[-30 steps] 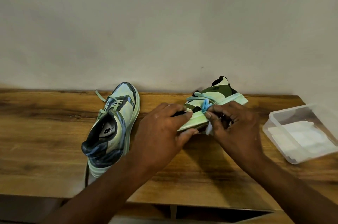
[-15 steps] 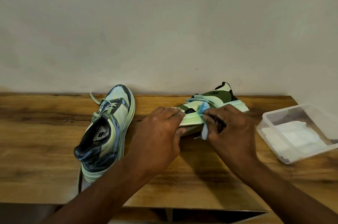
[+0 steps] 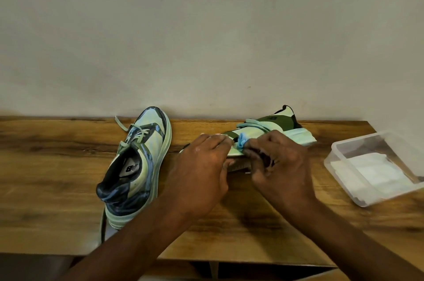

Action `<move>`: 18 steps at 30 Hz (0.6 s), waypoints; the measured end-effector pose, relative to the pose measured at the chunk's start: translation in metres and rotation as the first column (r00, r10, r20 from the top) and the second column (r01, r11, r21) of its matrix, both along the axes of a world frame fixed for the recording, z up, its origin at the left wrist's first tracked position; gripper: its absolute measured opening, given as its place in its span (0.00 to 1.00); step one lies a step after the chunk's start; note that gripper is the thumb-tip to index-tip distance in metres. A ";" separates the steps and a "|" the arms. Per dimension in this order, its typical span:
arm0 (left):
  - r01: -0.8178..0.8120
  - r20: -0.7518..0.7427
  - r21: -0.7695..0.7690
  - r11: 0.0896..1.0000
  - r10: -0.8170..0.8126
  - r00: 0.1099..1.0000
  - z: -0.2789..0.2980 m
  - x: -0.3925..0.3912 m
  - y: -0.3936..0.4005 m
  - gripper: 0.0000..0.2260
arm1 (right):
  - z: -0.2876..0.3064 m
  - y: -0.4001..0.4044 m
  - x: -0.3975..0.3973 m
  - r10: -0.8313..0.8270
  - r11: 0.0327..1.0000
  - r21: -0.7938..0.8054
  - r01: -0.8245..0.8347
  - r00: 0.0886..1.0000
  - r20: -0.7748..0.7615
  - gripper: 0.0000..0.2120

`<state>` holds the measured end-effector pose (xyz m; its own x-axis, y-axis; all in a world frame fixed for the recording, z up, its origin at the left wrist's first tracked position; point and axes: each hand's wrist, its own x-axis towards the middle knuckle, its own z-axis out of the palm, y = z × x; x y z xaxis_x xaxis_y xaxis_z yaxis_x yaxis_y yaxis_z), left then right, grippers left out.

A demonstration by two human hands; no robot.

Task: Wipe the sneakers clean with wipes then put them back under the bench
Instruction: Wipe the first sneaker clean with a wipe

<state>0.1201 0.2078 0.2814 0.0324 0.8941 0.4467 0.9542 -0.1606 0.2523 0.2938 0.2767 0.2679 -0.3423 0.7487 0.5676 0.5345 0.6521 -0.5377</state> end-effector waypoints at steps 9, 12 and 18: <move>-0.009 0.018 0.002 1.000 0.008 1.000 0.000 0.000 0.001 0.19 | -0.001 0.029 0.027 -0.176 0.984 -0.022 0.177 0.984 0.032 0.12; -0.005 0.013 -0.012 1.000 0.005 1.000 0.001 0.001 0.000 0.19 | -0.003 0.007 0.010 -0.027 1.000 -0.005 0.027 0.999 -0.024 0.12; -0.008 0.008 -0.002 1.000 0.008 1.000 0.001 -0.001 -0.001 0.19 | -0.001 0.026 0.034 -0.140 0.990 0.014 0.139 0.987 0.083 0.12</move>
